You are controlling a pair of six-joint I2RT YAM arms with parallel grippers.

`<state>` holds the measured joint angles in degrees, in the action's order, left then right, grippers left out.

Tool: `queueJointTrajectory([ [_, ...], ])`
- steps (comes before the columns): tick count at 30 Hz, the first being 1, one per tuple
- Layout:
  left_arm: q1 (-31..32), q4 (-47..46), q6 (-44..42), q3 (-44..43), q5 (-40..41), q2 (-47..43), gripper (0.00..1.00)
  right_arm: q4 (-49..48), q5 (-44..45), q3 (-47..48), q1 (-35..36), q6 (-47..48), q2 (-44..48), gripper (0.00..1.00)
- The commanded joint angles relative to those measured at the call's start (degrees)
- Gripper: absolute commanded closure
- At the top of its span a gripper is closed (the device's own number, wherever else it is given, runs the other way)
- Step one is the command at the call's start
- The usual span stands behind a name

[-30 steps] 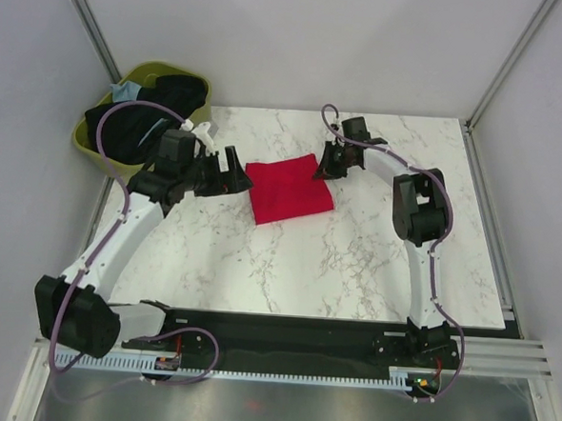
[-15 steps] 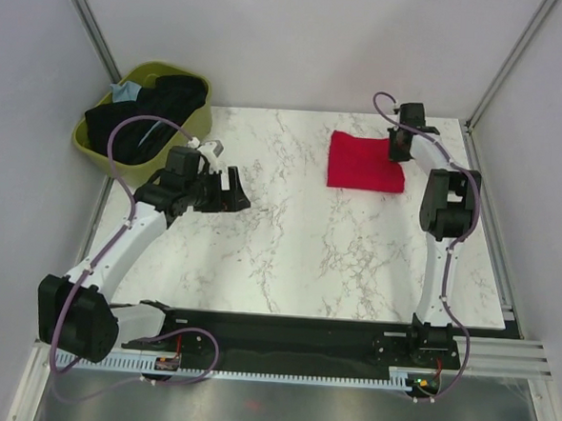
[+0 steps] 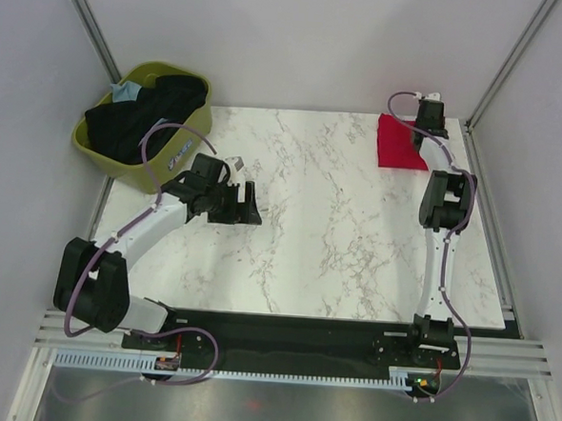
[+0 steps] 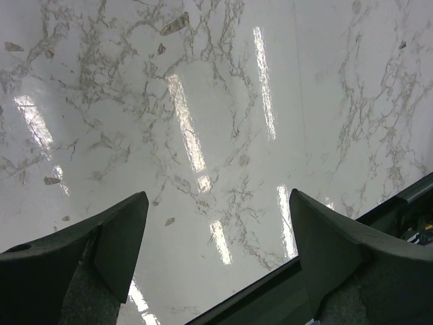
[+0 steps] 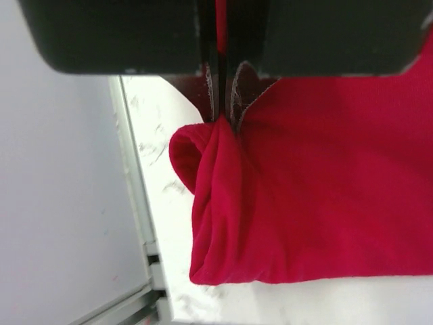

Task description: Fold and stack the t-shirts

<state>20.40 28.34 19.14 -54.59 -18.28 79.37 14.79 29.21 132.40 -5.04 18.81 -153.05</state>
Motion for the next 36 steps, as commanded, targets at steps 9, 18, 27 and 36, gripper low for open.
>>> queueJointTrajectory([
  [9, 1.0, -1.6, -0.7, 0.4, -1.1, 2.2, 0.08, -26.8, 9.5, 4.2, -2.1, 15.8, -5.9, 0.97],
  [18, 1.2, -1.5, -0.8, -0.1, -1.8, 0.9, 0.09, -42.6, 17.0, -1.3, -2.1, 19.6, -1.1, 0.02],
  [27, 1.2, -1.5, -0.7, -0.3, 0.1, -6.6, 0.08, -49.9, 31.2, -27.7, 3.4, 14.3, 25.5, 0.02],
  [36, 1.0, -4.5, 0.1, 0.2, -1.8, -13.0, 0.09, -15.6, -4.0, -60.2, 10.9, -40.7, 65.2, 0.02],
])
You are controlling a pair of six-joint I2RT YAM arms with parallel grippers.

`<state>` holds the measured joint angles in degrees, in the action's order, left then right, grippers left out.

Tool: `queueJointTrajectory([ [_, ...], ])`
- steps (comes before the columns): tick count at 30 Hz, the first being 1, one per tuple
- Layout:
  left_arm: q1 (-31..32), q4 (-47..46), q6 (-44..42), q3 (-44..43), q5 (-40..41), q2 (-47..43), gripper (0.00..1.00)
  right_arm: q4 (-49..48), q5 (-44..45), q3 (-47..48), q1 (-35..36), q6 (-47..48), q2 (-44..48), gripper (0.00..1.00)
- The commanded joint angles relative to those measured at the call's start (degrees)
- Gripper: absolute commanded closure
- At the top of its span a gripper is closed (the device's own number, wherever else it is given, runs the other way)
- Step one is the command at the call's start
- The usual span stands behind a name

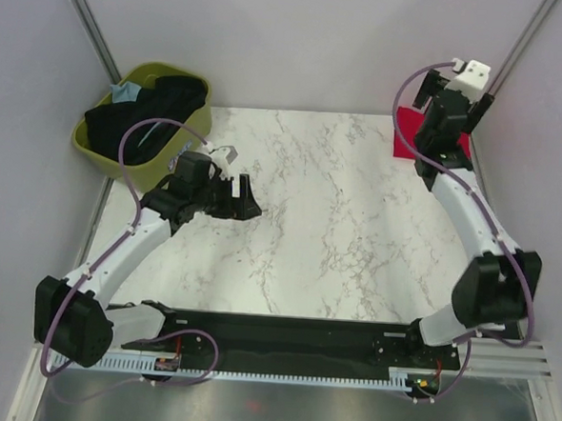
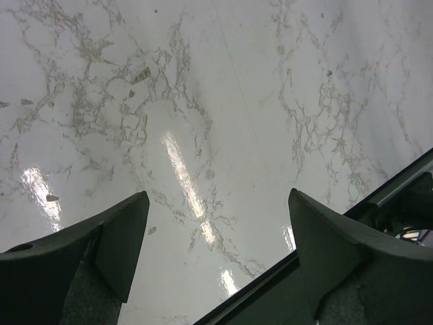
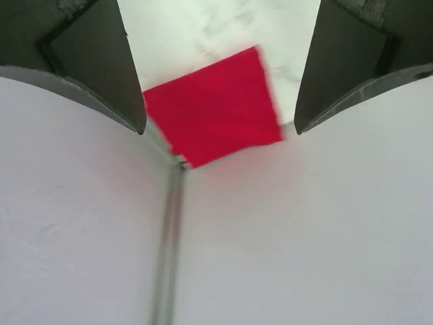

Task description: Fold and stack the t-shirts

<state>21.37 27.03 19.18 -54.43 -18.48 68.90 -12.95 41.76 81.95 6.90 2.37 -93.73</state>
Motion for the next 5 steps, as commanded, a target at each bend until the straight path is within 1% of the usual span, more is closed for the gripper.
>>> queueJointTrajectory([
  [1, 0.0, -3.6, -0.5, 0.3, -1.9, -3.5, 0.09, 11.8, -20.9, -12.6, -0.1, -25.7, 9.5, 0.02],
  [2, 0.1, -4.1, -0.6, 0.9, -1.5, -5.9, 0.09, 11.8, -22.4, -15.1, 1.0, -26.9, 10.8, 0.02],
  [3, 0.1, -6.3, -0.4, 3.0, -1.1, -7.6, 0.08, 12.5, -23.2, -19.2, 3.6, -27.2, 12.0, 0.02],
  [5, 0.2, -6.9, 0.6, 3.6, 2.2, -11.1, 0.04, 14.5, -24.4, -22.5, 5.8, -29.2, 14.6, 0.02],
])
